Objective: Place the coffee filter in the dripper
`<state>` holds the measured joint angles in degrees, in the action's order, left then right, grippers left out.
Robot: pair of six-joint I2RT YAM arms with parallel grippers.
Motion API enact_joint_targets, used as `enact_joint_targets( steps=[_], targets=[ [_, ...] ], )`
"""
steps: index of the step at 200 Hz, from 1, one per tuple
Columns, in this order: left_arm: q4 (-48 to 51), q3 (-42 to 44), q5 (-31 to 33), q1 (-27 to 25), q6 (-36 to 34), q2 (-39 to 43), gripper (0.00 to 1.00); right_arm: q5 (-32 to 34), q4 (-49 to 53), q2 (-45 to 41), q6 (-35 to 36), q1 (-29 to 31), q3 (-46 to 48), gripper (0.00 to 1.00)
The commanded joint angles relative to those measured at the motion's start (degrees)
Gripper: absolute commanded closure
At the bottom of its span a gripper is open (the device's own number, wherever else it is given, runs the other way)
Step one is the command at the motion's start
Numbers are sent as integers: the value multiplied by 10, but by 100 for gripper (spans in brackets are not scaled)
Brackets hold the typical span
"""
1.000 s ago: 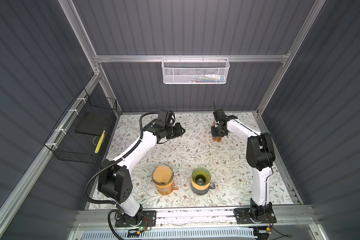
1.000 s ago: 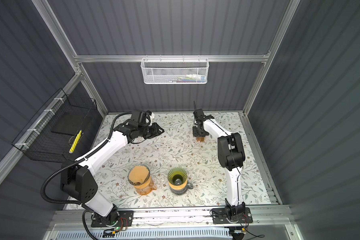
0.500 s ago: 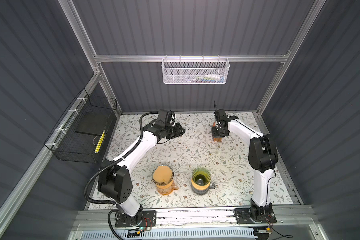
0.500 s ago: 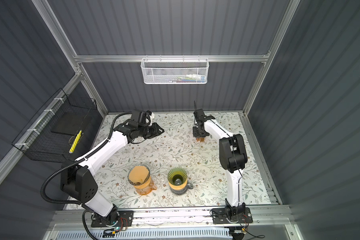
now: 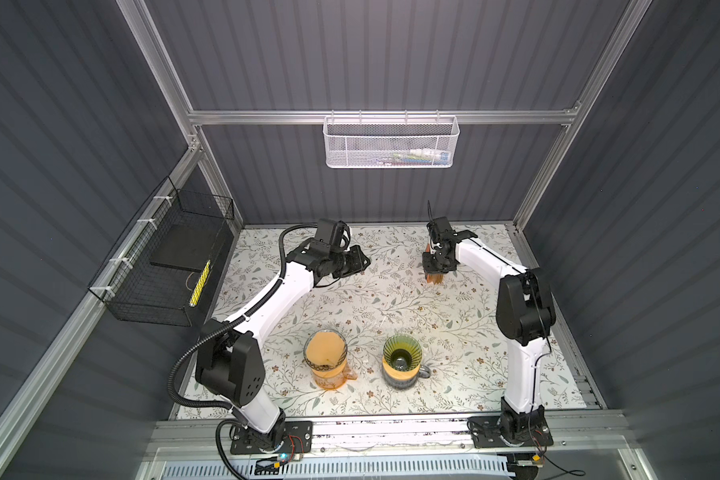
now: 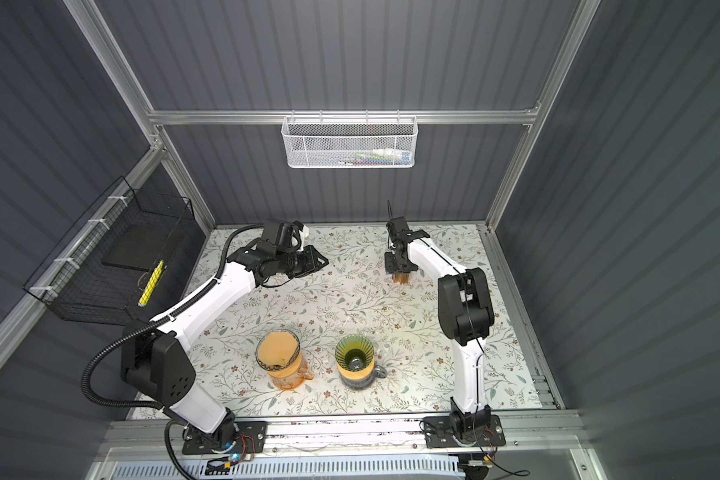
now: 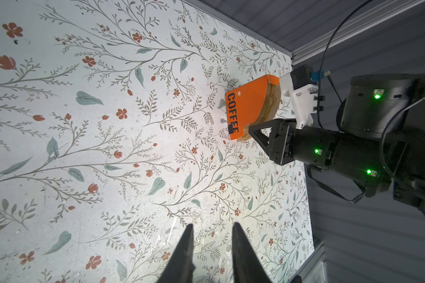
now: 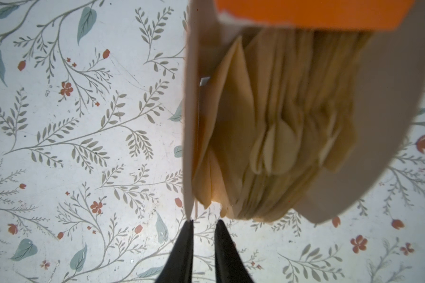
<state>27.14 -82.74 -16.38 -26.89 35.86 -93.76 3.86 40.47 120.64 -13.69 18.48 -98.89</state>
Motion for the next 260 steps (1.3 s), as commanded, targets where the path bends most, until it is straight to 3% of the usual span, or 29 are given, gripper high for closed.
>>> enact_joint_targets(
  steps=[1, 133, 178, 260],
  targets=[
    [3, 6, -6, 4, 4, 10, 72, 5, 12, 18, 1, 2, -19, 80],
    [6, 0, -6, 5, 2, 5, 72, 19, 18, 40, 7, 2, -37, 86],
    [6, 1, -6, 6, 2, 6, 72, 24, 18, 41, 7, 2, -37, 100],
    [-1, 6, -9, 6, 4, 8, 72, 14, 14, -10, -10, 3, 14, 100]
  ],
)
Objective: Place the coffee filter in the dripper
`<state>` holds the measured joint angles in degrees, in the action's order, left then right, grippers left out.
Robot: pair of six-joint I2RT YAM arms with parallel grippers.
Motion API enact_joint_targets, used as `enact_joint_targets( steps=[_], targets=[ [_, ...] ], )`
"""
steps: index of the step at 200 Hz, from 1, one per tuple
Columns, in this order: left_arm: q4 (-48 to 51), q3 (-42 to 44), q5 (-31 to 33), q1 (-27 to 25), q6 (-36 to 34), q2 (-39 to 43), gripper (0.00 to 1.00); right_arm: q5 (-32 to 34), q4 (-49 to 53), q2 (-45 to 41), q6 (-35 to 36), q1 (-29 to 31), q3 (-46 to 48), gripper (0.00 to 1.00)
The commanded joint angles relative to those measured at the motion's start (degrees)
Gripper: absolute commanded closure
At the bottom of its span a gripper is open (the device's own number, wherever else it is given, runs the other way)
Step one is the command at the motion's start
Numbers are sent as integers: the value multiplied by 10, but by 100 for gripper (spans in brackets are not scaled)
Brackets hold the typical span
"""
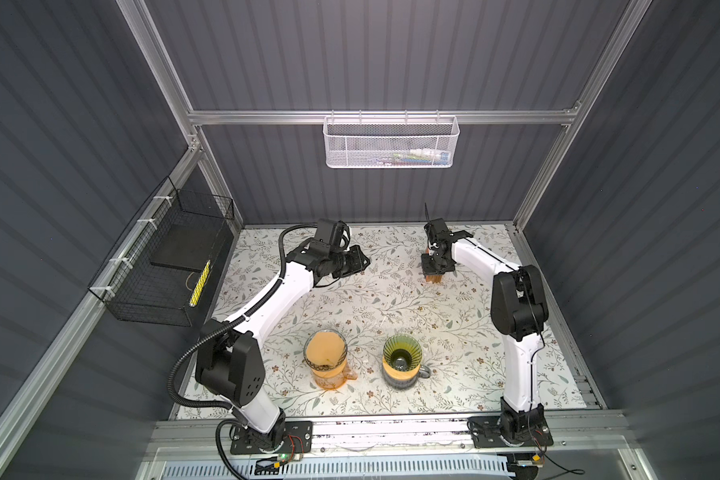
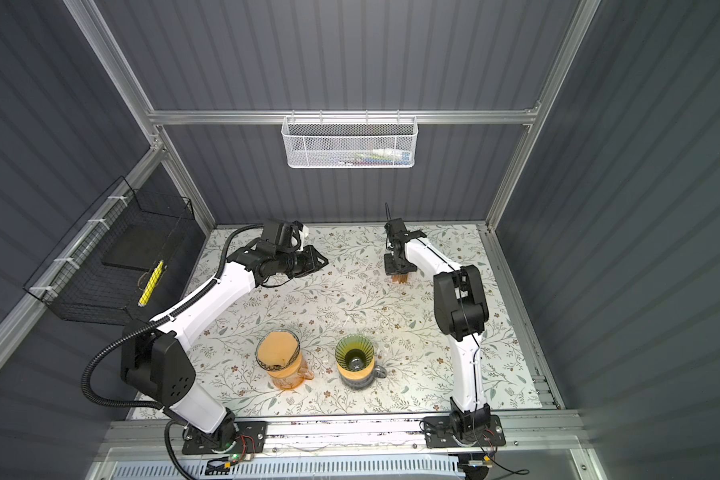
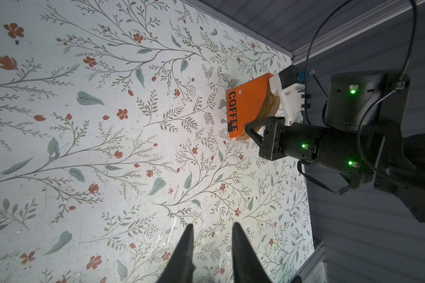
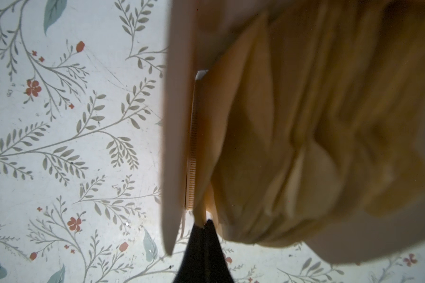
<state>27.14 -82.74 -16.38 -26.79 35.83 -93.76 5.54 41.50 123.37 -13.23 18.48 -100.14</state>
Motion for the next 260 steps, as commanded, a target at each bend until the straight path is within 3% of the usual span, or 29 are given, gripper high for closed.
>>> enact_joint_targets(
  steps=[1, 58, 84, 104, 180, 260],
  targets=[
    [-1, 6, -9, 5, 5, 8, 72, -3, 3, -38, -14, 3, 27, 100],
    [-6, 13, -11, 4, 7, 16, 72, -20, -10, -77, -24, 5, 72, 100],
    [-7, 13, -11, 4, 8, 16, 72, -23, -11, -65, -23, 5, 59, 82],
    [-7, 13, -11, 4, 7, 14, 72, -21, -4, -46, -20, 5, 35, 78],
    [-1, 8, -9, 6, 4, 6, 72, -8, 11, 10, -6, 4, -29, 79],
    [2, 5, -12, 9, 3, 4, 72, 6, 12, 25, -3, 4, -36, 86]
  ],
)
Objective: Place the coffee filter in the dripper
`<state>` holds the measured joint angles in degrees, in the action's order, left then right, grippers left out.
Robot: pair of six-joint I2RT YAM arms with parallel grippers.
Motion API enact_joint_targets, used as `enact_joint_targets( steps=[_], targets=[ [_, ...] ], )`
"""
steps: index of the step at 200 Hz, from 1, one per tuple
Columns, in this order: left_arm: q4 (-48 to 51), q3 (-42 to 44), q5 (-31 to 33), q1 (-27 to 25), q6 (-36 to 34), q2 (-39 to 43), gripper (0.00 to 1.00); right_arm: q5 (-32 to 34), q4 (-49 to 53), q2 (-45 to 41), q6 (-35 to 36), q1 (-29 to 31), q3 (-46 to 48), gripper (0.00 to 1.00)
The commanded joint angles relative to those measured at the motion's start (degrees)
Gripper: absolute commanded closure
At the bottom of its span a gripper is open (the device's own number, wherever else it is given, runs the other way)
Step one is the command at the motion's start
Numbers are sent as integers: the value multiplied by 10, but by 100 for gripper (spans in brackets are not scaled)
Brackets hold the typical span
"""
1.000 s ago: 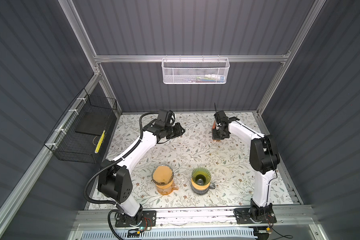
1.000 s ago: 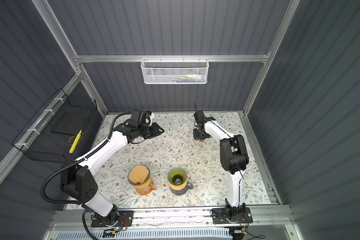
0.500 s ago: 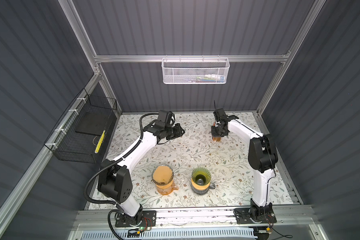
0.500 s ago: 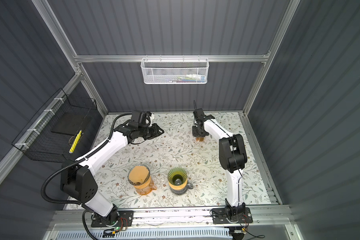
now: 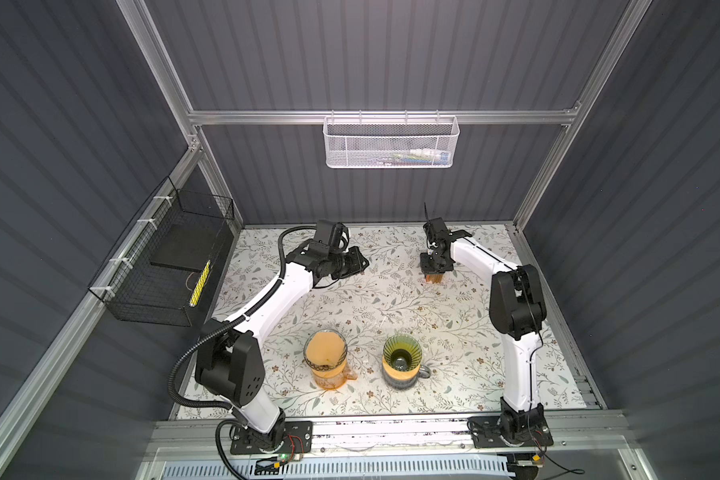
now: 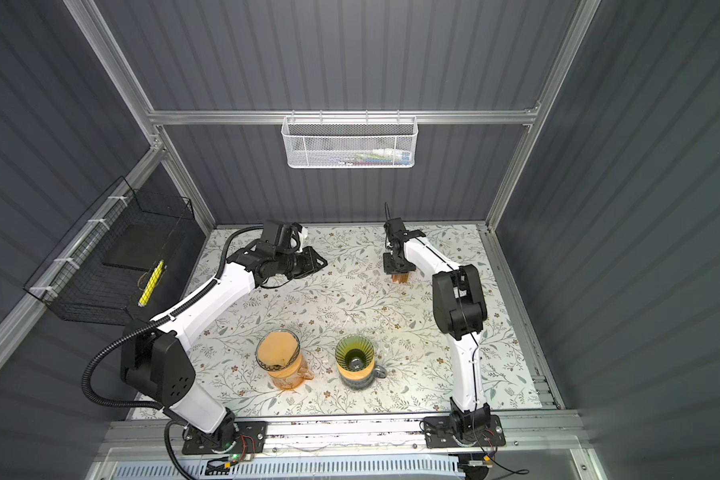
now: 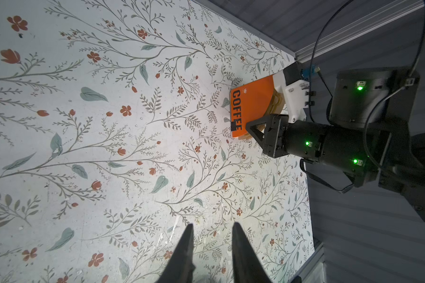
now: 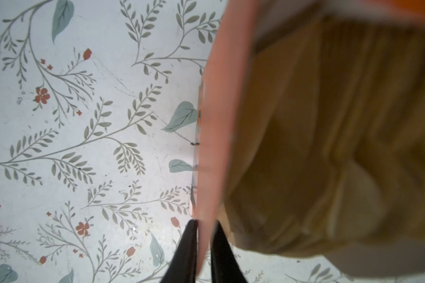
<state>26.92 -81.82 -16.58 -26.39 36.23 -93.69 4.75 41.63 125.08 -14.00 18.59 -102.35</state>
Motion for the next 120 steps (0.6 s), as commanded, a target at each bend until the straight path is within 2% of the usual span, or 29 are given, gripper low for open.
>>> enact_joint_targets(
  steps=[1, 34, 49, 81, 120],
  targets=[
    [4, -4, -10, 5, -1, 4, 72, 14, 10, 8, 5, 3, -14, 86],
    [5, -8, -11, 5, -1, 2, 72, 16, 8, 6, 4, 2, -11, 92],
    [5, -9, -12, 5, -1, 1, 72, 18, 5, 3, 4, 2, -10, 100],
    [4, -5, -14, 5, 1, 4, 72, 11, 7, -10, 5, 3, 3, 100],
    [-3, -1, -16, 5, 5, 7, 72, -2, -5, -53, -10, 4, 63, 100]
  ],
)
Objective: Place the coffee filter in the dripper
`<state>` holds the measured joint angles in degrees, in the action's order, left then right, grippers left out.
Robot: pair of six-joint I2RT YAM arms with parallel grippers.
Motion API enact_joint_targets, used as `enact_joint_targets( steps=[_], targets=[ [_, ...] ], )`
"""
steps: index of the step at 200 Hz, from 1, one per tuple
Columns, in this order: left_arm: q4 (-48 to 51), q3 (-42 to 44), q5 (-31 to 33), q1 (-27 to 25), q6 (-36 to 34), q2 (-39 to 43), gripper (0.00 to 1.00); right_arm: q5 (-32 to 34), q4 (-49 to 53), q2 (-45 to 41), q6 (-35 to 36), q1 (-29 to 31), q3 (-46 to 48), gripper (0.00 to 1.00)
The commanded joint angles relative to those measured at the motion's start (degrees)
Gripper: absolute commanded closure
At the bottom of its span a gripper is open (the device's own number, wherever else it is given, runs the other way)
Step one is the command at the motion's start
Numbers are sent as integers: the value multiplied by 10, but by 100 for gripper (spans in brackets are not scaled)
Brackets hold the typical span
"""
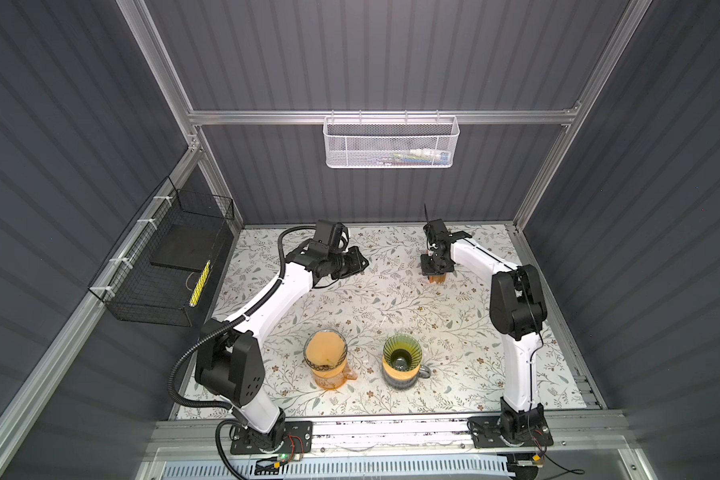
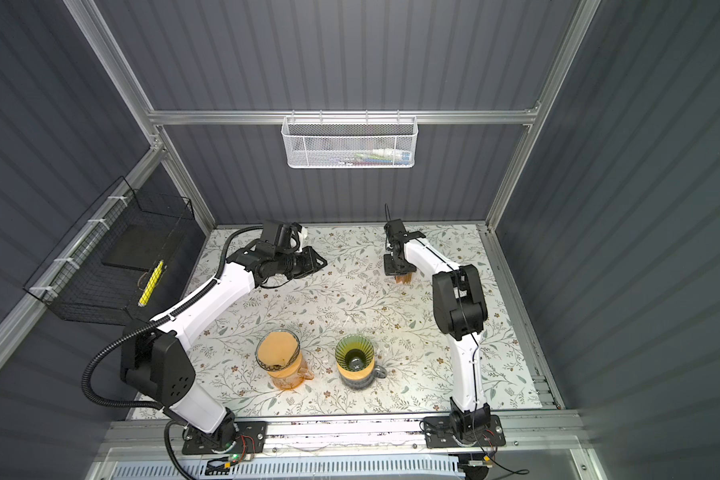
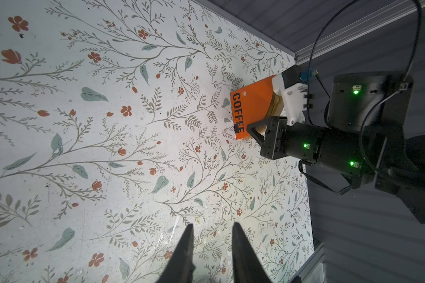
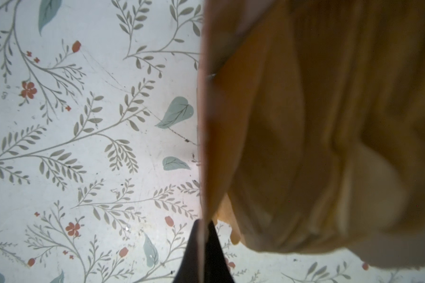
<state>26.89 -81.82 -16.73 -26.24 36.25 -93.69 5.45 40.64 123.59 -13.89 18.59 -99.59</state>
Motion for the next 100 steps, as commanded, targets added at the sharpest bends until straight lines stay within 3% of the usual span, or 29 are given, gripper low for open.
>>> enact_joint_targets(
  steps=[1, 54, 83, 100],
  targets=[
    [-3, 0, -15, 3, 5, 7, 72, -10, 5, -40, -11, 4, 38, 100],
    [-10, 3, -16, 3, 8, 17, 72, -16, -3, -73, -15, 5, 100, 100],
    [-15, 28, -16, 3, 12, 22, 72, -18, -5, -94, -18, 6, 119, 80],
    [-17, 29, -17, 4, 13, 23, 72, -18, -2, -113, -21, 6, 126, 75]
  ],
)
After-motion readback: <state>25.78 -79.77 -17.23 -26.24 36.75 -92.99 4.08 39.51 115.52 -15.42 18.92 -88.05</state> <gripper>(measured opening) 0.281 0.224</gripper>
